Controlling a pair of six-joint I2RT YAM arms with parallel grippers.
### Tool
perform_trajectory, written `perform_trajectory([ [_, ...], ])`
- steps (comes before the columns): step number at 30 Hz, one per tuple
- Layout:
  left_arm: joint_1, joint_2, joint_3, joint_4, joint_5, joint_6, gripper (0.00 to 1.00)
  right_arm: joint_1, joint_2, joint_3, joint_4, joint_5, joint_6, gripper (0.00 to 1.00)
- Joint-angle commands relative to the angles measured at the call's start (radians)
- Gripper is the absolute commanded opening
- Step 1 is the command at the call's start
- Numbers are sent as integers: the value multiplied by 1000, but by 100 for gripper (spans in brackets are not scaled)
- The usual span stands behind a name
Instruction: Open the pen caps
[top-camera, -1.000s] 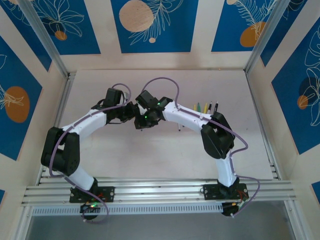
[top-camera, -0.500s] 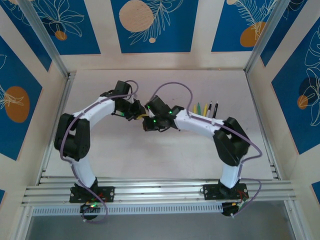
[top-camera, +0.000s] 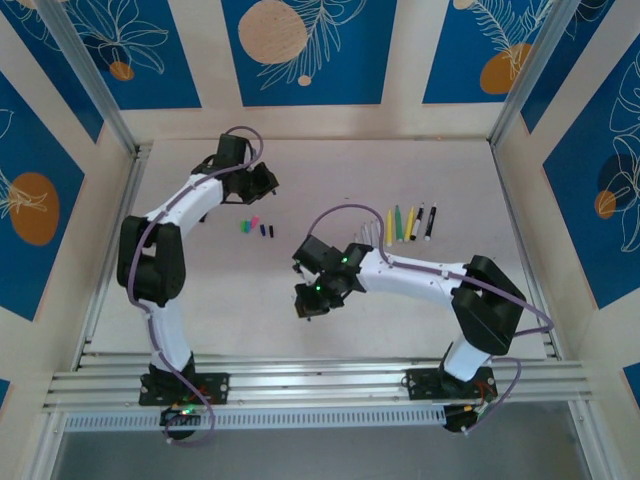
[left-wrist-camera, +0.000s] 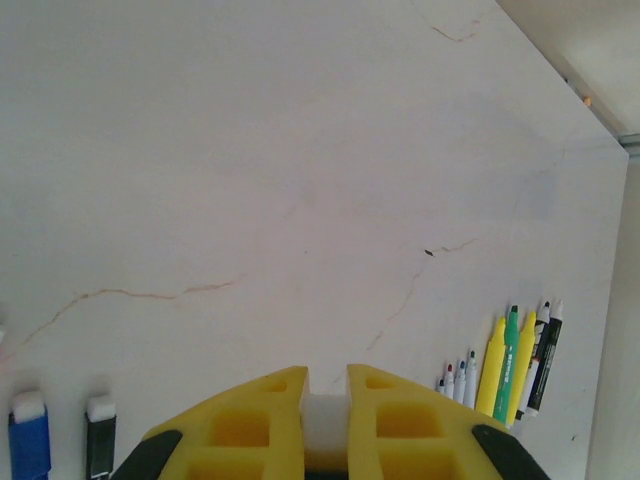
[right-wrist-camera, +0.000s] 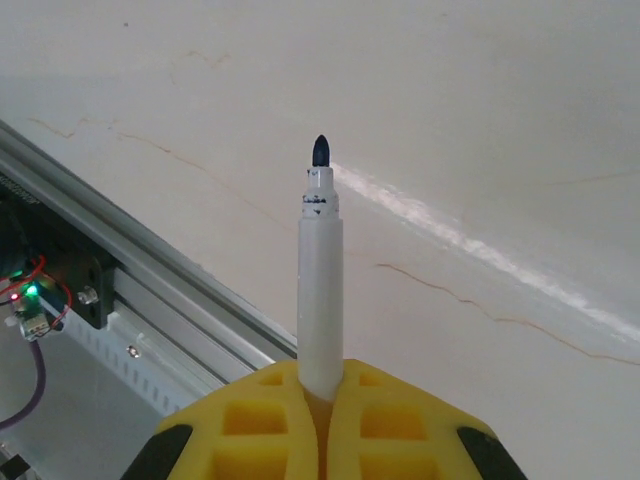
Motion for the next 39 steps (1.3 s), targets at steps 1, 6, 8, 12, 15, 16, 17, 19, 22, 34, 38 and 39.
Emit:
perform_trajectory([
  [1,-10,-16,-18,21,-8,26,0,-31,-11,42,-81,67,-4,0],
  [6,-33,-15,-11,-67,-67,118,0,-117,13,83,-94,187,-59,0],
  [8,-47,-16,-14,-99,-95,151,0,-160,19,99,-91,212,-81,0],
  [12,-84,-2,-7,-159,-154,206,0,-226,34,138,-81,252,-131,0],
  [15,-117,25,5,-205,-202,233,0,-270,59,179,-93,280,-161,0],
  [16,-127,40,13,-225,-220,237,0,-283,69,191,-98,288,-171,0],
  [17,-136,56,19,-244,-232,241,0,-294,76,200,-101,293,-177,0],
  [19,-146,88,31,-272,-255,242,0,-309,79,206,-96,298,-188,0],
  [22,-153,124,42,-305,-287,246,0,-321,77,207,-89,296,-193,0],
  [34,-164,214,93,-358,-333,248,5,-328,89,188,-72,280,-196,0],
  [38,-164,219,96,-360,-337,247,11,-328,97,191,-76,280,-201,0],
  [39,-164,221,99,-359,-335,246,12,-328,99,192,-77,277,-201,0],
])
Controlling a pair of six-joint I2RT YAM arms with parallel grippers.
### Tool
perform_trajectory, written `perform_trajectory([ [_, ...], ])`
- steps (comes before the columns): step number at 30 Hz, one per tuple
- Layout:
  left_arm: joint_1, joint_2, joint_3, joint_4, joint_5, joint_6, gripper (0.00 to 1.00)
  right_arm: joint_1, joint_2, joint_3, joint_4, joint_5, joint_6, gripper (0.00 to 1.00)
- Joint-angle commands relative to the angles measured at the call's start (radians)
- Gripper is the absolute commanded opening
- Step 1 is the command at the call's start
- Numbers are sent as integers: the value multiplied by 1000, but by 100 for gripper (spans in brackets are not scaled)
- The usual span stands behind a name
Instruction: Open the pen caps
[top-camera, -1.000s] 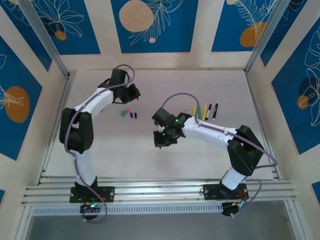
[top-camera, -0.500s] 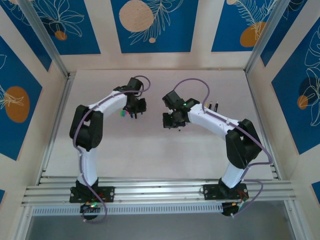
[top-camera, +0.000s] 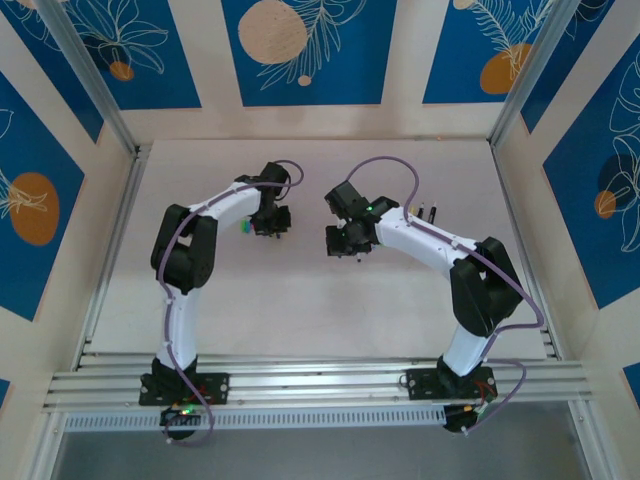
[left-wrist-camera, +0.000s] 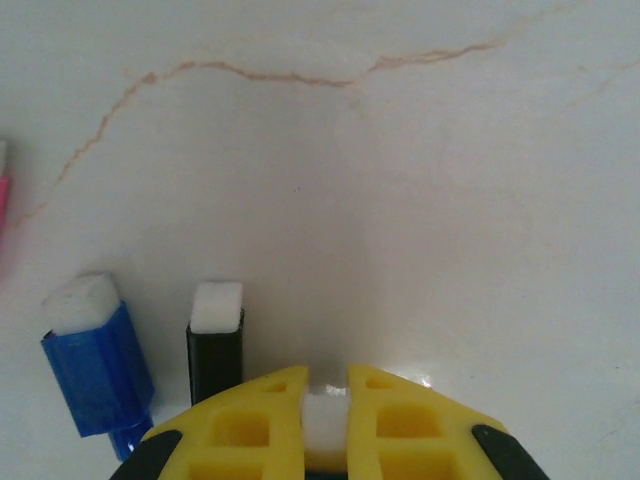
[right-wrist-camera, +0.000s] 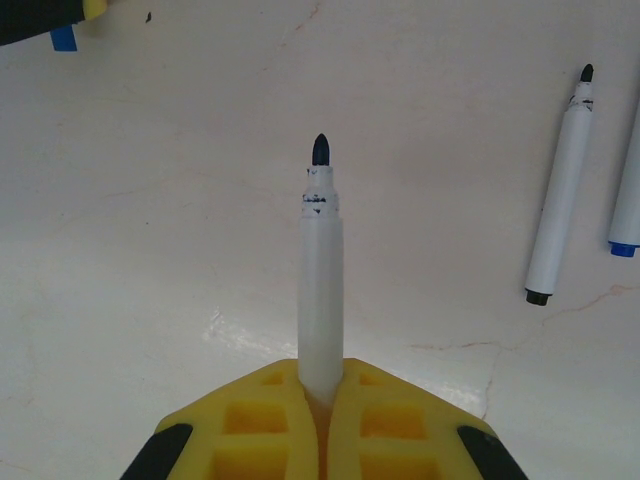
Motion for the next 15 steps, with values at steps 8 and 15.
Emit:
perform_trajectory([
  [8,-10,23,58,-46,-28,21,19,-5,25,17,-6,-5,-23,0],
  [15,-11,26,81,-62,-37,31,20,-6,36,19,-10,9,-34,0],
])
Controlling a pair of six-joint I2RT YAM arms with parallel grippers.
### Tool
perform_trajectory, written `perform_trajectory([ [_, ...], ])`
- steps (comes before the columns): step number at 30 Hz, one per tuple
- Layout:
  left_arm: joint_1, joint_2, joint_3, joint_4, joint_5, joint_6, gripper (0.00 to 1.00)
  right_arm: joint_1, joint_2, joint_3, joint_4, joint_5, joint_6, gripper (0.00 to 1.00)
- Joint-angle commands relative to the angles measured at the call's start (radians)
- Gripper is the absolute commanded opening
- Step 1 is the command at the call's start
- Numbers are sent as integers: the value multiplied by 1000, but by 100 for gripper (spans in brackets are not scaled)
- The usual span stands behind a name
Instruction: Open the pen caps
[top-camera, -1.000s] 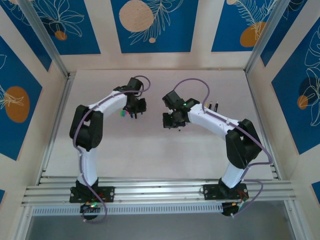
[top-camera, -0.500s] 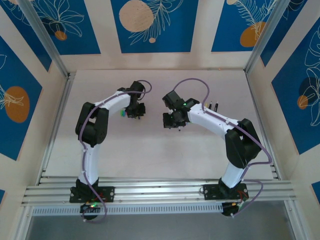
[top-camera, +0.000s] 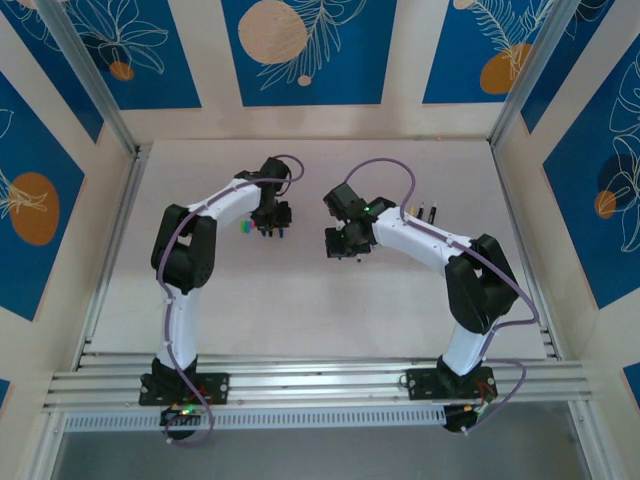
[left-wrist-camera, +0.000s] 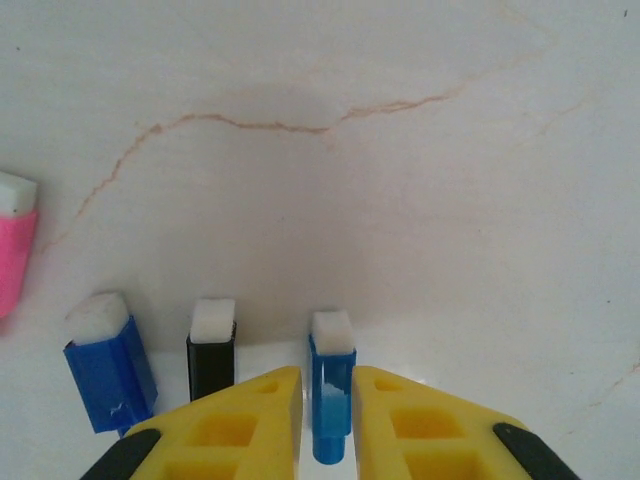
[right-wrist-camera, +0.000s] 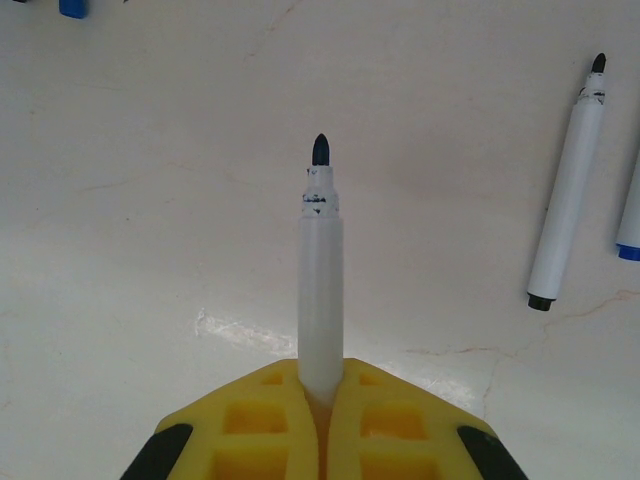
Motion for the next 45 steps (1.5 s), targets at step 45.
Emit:
perform_trajectory([
  [45,-6,-213,-7,-6,-16,3,27,-61,243,114,-46,198,-56,28],
])
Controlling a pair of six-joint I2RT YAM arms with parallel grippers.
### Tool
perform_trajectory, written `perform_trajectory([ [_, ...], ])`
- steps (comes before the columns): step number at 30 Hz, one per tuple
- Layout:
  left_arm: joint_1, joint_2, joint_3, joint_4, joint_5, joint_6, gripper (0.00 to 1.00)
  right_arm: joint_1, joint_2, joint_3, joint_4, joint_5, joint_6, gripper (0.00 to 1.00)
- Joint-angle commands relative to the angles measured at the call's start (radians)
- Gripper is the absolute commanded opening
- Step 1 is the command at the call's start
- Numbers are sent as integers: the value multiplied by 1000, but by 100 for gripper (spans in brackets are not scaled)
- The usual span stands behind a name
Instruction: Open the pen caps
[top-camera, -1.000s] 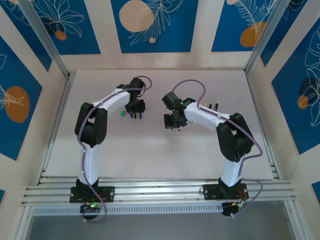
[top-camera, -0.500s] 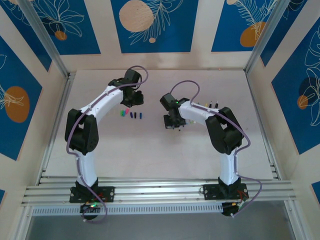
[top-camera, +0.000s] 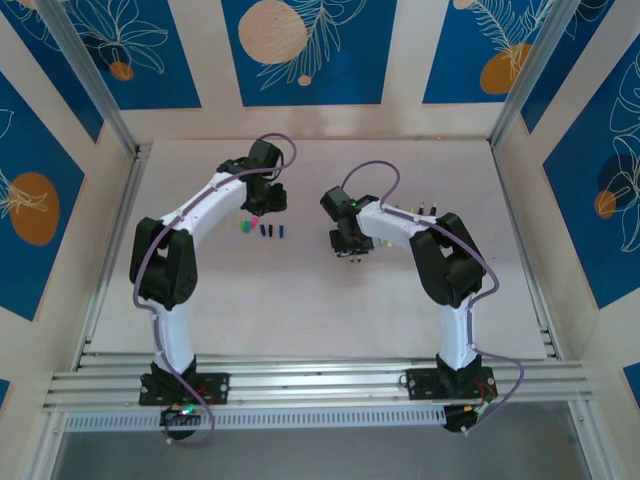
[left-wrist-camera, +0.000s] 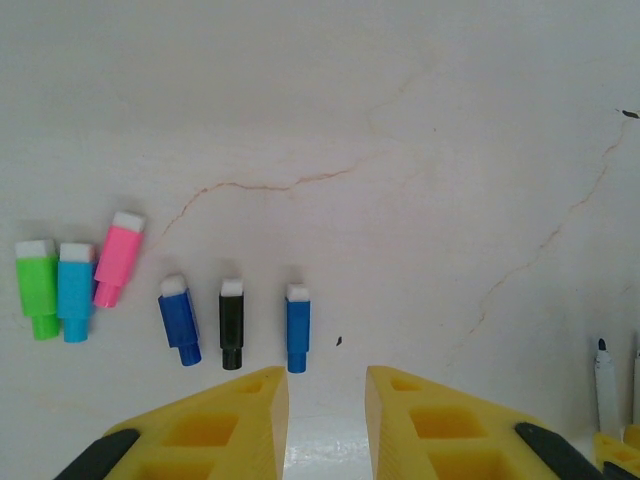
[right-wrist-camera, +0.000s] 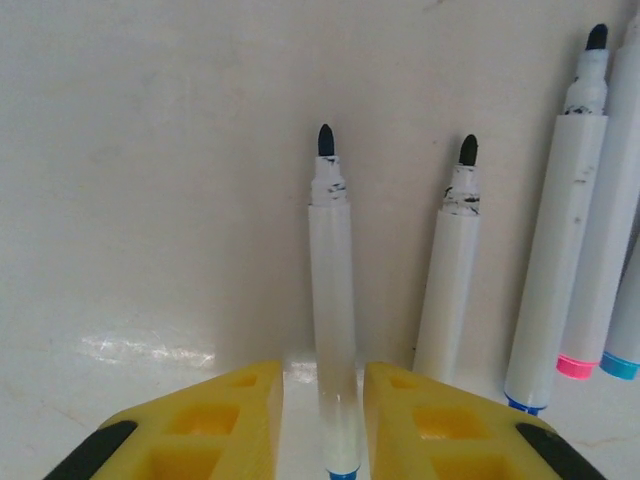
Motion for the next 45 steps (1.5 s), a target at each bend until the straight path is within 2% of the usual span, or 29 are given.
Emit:
perform_trajectory([
  [1,-7,-24,-4,9,17,-10,27,-2,-9,25,-38,26,13,27],
  [5,-6,-32,-9,13,17,-14,27,-1,-46,26,-54,43,21,28],
  [10,-6,-83,-33,34,-20,-9,28,8,-189,-15,-12,9,11,27],
  [14,-4,-183,-95,104,-79,23,30,8,-342,-76,64,-38,-18,27],
  [17,-1,-283,-183,213,-107,52,37,2,-448,-114,106,-71,-55,28],
  [18,0,-320,-218,256,-115,59,44,1,-483,-128,117,-78,-69,34],
  [20,3,-392,-294,361,-111,78,49,-1,-547,-165,151,-111,-99,51],
  [23,4,-488,-394,488,-131,106,57,-1,-630,-232,208,-140,-127,83],
  [24,6,-510,-424,525,-128,122,64,-1,-650,-253,220,-135,-128,87],
  [25,5,-523,-442,545,-121,139,84,0,-660,-265,223,-125,-124,92],
  [26,5,-535,-460,563,-115,156,100,1,-671,-278,228,-114,-123,95],
  [28,5,-561,-514,614,-108,181,100,4,-691,-311,248,-82,-124,100],
  [33,5,-674,-749,854,-63,218,100,18,-739,-464,398,1,-157,99],
  [36,4,-761,-921,1020,-101,239,100,37,-757,-527,468,37,-182,99],
  [39,5,-868,-1086,1166,-216,293,100,57,-778,-579,513,81,-216,99],
  [41,4,-944,-1157,1204,-260,373,100,69,-803,-605,523,103,-241,99],
  [43,5,-1012,-1181,1118,-352,432,100,77,-828,-639,538,122,-253,99],
  [45,6,-1071,-1223,1043,-494,478,100,79,-849,-683,560,120,-273,99],
])
